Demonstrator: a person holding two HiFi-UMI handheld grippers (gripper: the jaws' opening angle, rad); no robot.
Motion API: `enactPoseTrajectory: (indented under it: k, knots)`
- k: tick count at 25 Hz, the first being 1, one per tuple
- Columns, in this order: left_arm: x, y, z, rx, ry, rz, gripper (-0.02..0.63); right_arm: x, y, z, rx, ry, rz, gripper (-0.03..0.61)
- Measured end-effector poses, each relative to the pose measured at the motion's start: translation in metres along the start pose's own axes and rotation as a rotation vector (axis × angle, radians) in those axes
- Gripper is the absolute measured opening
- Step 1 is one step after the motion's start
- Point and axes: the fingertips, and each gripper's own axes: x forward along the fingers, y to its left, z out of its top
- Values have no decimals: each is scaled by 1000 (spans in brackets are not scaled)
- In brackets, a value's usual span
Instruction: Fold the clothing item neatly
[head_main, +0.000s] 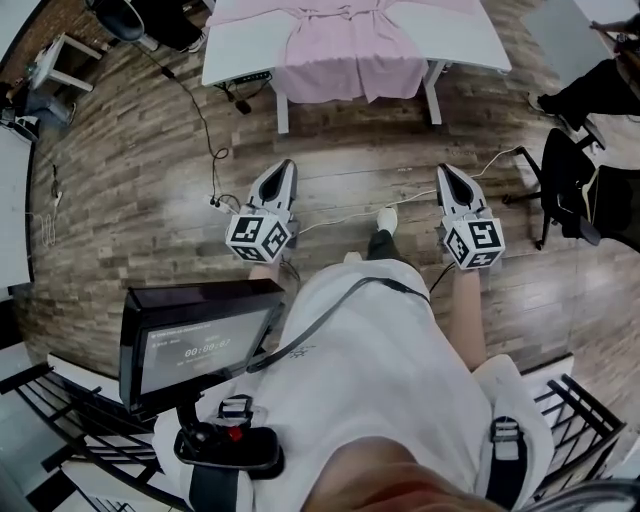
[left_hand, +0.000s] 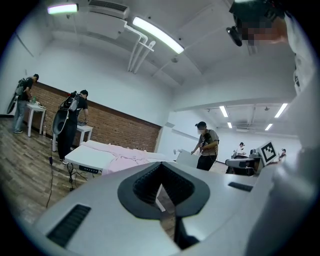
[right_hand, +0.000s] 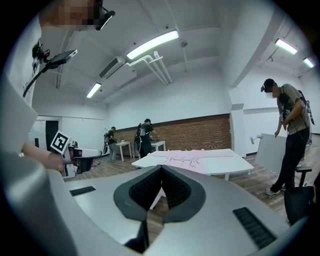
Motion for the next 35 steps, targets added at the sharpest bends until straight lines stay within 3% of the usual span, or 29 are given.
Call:
enactPoseTrajectory:
  k: [25,35]
  knots:
    - [81,30,22,1,0,62,2,92,-59,26,-24,21,73,2]
    - [154,18,28,0,-3,58,2,123,-120,35,-21,25,86,2]
